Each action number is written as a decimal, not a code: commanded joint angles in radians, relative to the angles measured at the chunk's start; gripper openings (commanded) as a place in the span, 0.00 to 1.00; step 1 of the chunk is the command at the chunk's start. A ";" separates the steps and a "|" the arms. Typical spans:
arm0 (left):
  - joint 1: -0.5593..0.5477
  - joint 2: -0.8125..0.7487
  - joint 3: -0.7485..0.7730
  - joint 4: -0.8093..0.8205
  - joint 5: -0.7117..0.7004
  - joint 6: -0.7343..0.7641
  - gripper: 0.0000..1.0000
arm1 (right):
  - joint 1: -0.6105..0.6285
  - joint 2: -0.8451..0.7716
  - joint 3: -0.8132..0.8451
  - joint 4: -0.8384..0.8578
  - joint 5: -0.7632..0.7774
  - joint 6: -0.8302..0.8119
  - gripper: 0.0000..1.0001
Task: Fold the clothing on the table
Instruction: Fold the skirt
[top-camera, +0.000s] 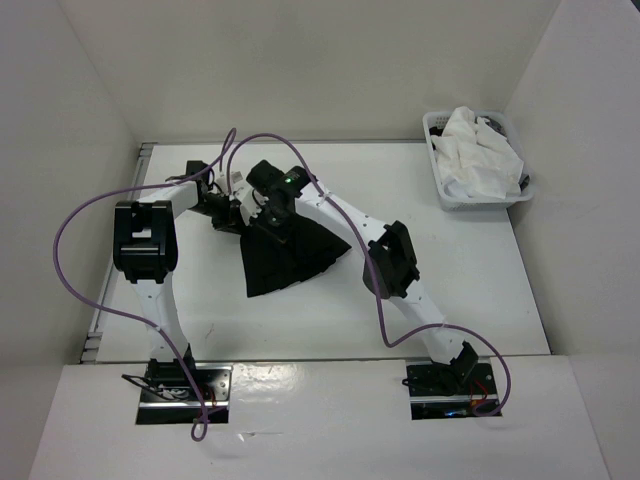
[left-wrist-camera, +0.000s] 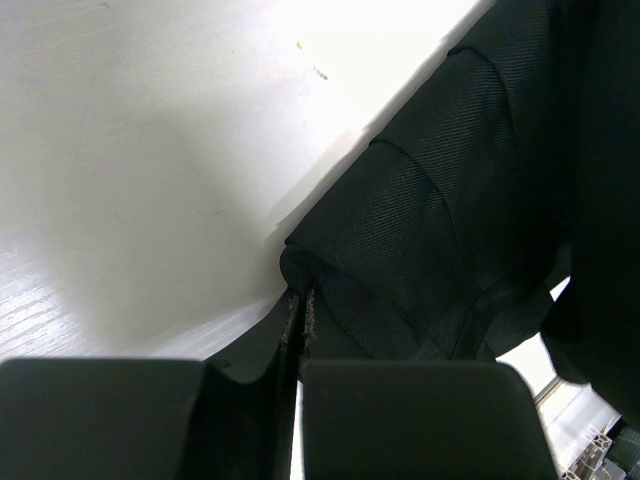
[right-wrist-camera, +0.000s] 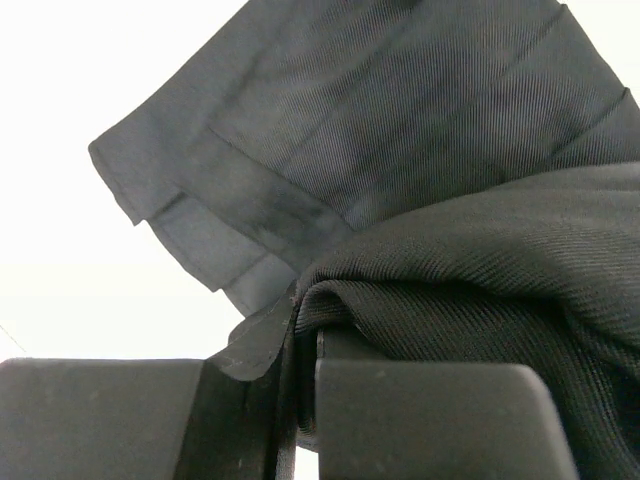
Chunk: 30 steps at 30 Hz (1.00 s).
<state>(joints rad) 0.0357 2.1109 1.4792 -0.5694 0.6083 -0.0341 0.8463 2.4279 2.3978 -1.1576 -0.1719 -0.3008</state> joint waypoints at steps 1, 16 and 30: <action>-0.005 -0.011 0.007 -0.006 0.038 -0.010 0.00 | 0.019 0.039 0.092 -0.039 -0.057 0.015 0.00; -0.005 -0.011 0.007 -0.006 0.038 -0.010 0.00 | 0.076 0.114 0.274 -0.123 -0.167 0.016 0.26; -0.005 -0.011 0.007 -0.006 0.027 -0.001 0.00 | 0.096 0.047 0.350 -0.136 -0.354 -0.037 0.75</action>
<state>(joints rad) 0.0357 2.1109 1.4792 -0.5690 0.6086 -0.0338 0.9340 2.5416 2.6942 -1.2724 -0.4408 -0.3115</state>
